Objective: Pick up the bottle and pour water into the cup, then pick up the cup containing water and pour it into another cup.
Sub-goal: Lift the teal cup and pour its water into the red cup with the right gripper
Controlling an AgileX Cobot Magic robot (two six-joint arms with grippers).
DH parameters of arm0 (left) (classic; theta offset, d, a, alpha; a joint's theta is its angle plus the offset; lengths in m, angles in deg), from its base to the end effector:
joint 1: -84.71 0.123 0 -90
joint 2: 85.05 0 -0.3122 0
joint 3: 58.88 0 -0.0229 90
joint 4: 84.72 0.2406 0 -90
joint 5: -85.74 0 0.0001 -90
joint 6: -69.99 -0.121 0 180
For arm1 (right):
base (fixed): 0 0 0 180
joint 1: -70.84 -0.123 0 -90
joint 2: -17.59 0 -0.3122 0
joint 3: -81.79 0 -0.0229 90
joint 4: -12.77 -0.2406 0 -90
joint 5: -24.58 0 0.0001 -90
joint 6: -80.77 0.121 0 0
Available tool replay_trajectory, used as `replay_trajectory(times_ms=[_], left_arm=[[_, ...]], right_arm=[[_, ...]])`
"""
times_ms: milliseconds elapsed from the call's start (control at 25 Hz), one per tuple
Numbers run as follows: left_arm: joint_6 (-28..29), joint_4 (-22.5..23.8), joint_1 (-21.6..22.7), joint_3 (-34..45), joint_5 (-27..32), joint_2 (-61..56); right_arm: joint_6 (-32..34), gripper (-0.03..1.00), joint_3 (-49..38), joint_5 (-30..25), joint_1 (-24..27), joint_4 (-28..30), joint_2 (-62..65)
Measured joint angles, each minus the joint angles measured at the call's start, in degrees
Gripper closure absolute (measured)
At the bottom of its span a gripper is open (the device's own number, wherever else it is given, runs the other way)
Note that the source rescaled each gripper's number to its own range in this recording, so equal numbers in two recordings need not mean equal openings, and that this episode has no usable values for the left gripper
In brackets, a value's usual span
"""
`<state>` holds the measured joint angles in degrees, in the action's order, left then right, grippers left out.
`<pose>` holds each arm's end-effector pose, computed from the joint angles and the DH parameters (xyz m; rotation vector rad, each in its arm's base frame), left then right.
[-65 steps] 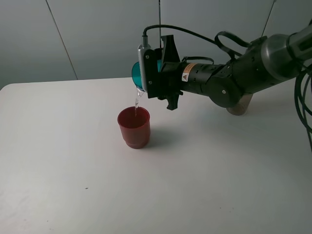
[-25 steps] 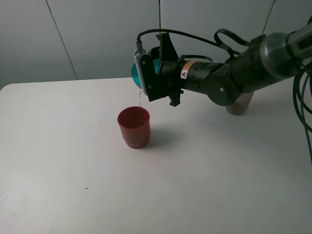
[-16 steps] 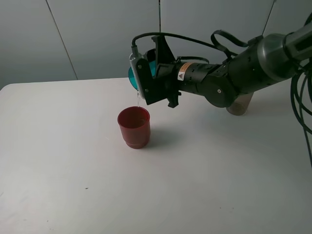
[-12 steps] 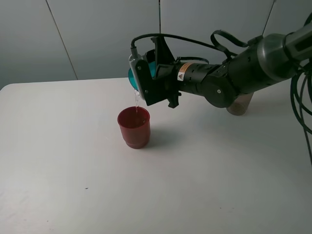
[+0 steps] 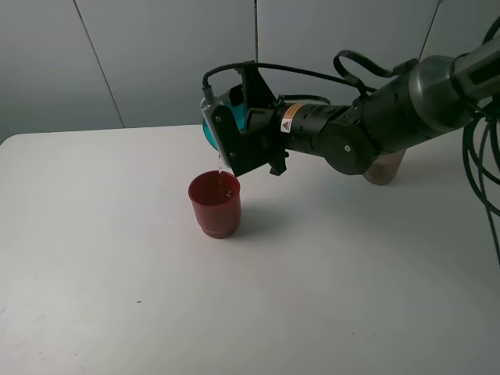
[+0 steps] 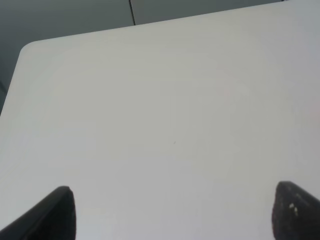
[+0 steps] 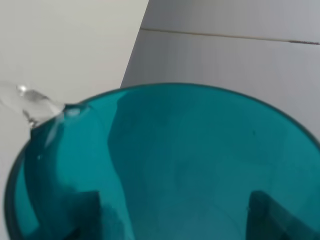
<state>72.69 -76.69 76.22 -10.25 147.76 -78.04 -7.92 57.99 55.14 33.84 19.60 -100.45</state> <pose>-0.0152 0.0174 0.2604 0.0940 2.0437 0.0461 0.3357 0.2621 0.1792 -1.8346 0.7798 -0.6012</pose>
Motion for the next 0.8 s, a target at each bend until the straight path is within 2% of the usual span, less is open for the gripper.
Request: replay_trajectory(times_ms=[800], left_arm=[[0.0,0.0,0.0,0.0,0.0,0.0]], right_arm=[[-2.37,0.94,0.0,0.0,-1.13,0.0,0.0]])
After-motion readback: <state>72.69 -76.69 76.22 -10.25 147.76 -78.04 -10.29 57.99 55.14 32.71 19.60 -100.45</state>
